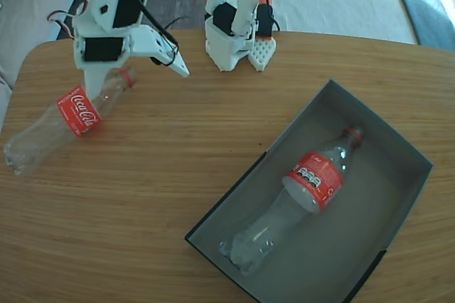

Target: Grasp the bottles and put them in the box.

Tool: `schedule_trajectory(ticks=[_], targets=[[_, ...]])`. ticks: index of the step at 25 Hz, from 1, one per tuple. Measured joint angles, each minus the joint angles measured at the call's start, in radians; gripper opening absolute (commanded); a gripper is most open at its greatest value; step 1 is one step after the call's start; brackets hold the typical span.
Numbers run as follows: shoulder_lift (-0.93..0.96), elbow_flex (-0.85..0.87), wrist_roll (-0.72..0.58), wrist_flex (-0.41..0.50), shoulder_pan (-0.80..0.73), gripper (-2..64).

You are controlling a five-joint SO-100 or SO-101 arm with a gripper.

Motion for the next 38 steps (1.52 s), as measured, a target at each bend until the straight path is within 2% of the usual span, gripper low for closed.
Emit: schedule_trajectory(ticks=[3,9,13,18,26,38], targets=[[0.0,0.0,-0.035,0.0,0.071,2.4],[0.0,0.028,-0.247,-0.006,0.183,2.4],[0.0,0.077,-0.347,-0.087,0.221,2.4],[0.0,0.155,-0.494,-0.144,0.225,2.4],[0.0,0.242,-0.606,-0.259,0.207,2.2],[-0.002,0.33,-0.618,-0.268,0.27,2.0]])
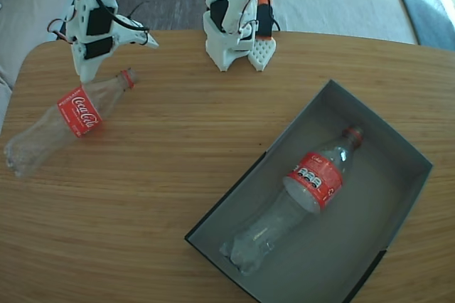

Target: Grasp the bottles and put them in the box.

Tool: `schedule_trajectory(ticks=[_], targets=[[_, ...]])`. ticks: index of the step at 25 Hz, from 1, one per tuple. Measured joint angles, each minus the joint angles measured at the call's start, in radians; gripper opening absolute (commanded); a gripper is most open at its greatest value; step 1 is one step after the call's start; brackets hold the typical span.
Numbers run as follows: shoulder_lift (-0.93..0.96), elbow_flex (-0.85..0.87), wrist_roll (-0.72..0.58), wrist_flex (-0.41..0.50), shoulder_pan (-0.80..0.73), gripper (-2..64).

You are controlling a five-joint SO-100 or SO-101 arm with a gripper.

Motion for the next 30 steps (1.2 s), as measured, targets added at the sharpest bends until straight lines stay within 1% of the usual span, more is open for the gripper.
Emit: schedule_trajectory(ticks=[11,21,30], targets=[[0.0,0.098,0.0,0.0,0.055,2.0],[0.0,0.179,0.0,0.0,0.051,1.9],[0.0,0.19,0.0,0.0,0.051,2.5]])
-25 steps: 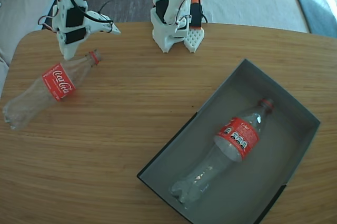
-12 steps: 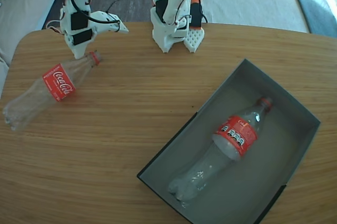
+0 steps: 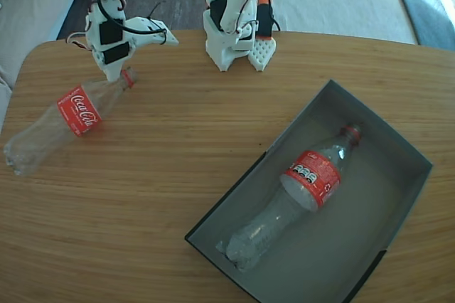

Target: Grasp the bottles and put them in the box.

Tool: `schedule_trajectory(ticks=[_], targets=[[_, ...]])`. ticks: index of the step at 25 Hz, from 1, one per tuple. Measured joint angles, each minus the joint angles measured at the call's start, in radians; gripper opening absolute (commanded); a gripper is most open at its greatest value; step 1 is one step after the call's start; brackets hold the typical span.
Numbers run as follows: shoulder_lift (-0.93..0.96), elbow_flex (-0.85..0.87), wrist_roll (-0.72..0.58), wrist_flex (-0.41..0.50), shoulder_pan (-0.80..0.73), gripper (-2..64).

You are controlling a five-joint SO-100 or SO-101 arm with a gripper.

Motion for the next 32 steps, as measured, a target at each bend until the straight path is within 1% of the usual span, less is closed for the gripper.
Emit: schedule_trajectory(ticks=[7,8,11,12,16,19,21,24,26,29,32], targets=[[0.0,0.043,0.0,0.0,0.0,3.1],[0.0,0.043,0.0,0.0,0.0,5.5],[0.0,0.043,0.0,0.0,0.0,19.1],[0.0,0.043,0.0,0.0,0.002,22.6],[0.0,0.043,0.031,0.0,0.023,30.3],[0.0,0.043,0.031,0.0,0.025,38.7],[0.0,0.043,0.031,0.0,0.025,42.4],[0.0,0.043,0.031,0.0,0.025,43.4],[0.0,0.043,0.031,-0.023,0.025,43.4],[0.0,0.06,0.031,-0.083,0.025,43.5],[-0.043,0.067,0.025,-0.138,0.043,43.5]])
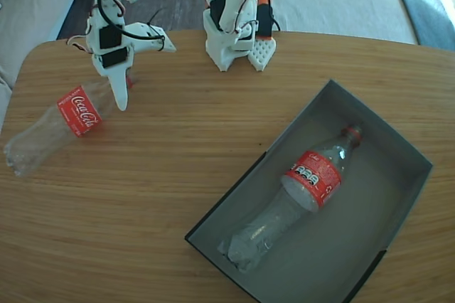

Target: Grasp the bottles and put them in the box.

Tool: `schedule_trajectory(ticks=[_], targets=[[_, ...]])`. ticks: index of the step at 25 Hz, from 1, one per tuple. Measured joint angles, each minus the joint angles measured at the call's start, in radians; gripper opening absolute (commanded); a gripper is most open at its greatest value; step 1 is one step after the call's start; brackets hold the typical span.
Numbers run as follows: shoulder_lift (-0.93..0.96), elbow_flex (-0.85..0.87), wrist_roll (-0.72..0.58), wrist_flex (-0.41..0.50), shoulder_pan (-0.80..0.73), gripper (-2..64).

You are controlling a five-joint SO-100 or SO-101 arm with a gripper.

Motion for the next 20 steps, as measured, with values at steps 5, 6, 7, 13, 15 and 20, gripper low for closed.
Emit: schedule_trajectory(ticks=[5,6,7,13,15,20], targets=[[-0.043,0.0,0.0,-0.028,0.021,43.3],[-0.043,0.0,0.0,-0.028,0.028,43.2],[-0.043,0.0,-0.002,-0.028,0.038,42.9],[-0.046,0.0,-0.086,-0.028,0.058,42.8],[-0.054,0.002,-0.091,-0.028,0.061,42.8],[-0.061,0.018,-0.091,-0.034,0.06,42.8]])
